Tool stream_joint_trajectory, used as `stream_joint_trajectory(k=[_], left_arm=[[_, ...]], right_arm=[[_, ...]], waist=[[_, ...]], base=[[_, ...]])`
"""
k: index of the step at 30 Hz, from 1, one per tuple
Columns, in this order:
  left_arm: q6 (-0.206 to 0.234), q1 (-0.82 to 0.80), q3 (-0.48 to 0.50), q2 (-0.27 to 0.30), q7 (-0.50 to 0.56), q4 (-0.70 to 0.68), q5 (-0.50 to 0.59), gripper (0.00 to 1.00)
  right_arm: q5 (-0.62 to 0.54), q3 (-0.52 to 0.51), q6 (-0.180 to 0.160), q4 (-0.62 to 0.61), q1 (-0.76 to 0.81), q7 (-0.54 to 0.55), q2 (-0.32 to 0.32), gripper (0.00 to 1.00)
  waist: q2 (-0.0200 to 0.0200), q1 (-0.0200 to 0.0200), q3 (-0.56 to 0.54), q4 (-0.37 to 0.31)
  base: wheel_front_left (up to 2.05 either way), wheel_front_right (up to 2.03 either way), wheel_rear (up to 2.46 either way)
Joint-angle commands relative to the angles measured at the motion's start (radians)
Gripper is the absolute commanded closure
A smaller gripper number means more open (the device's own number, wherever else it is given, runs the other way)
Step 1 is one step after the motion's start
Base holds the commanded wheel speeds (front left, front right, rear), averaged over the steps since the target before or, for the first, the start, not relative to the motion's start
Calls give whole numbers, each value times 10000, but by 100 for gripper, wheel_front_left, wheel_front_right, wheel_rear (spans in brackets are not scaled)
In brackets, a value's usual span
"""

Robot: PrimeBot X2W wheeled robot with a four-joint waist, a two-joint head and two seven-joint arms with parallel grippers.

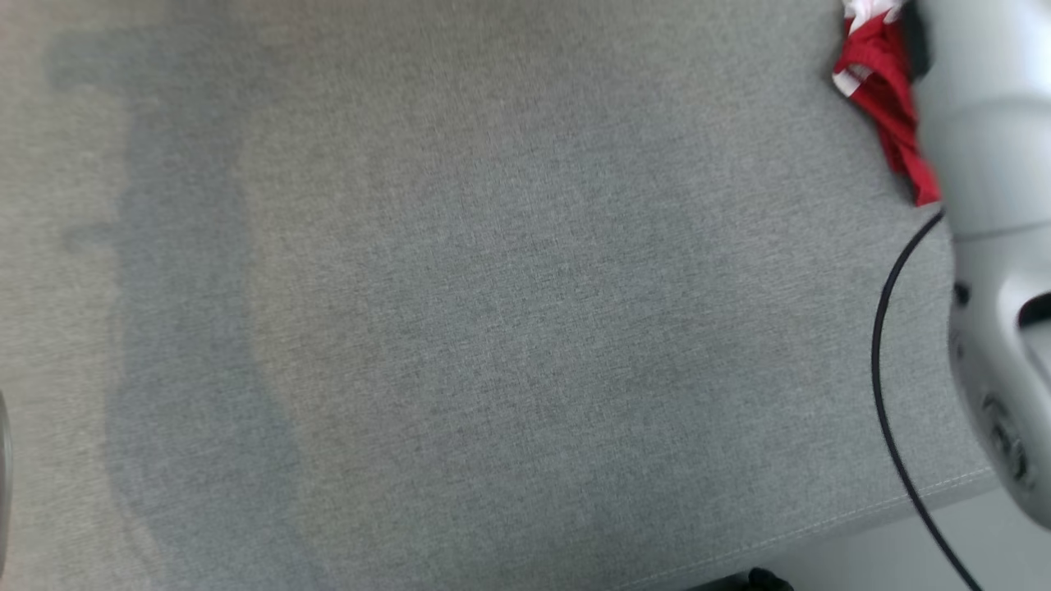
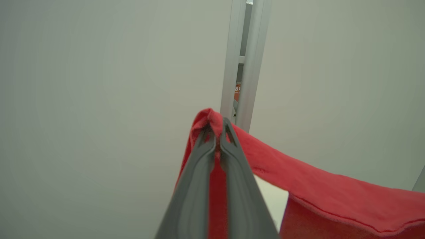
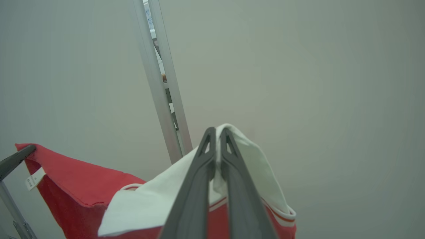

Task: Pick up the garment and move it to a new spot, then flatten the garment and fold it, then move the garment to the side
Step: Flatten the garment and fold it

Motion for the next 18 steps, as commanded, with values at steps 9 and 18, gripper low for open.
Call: stream_joint_trajectory(k=[9,18], left_arm=[[-204,1510,-436,106,-1034,518,-1420,100],[-204,4151,-998,588,-1258,-1298,-3270,100]], right_arm=[[958,1766,1,-487,2185,-769,-29,100],[897,1138,1,-2339,4683,-789,-94,100]], waist=[[0,-2,1111,-39],[0,-2,247,365]], base=[[0,0,0],[0,0,0]])
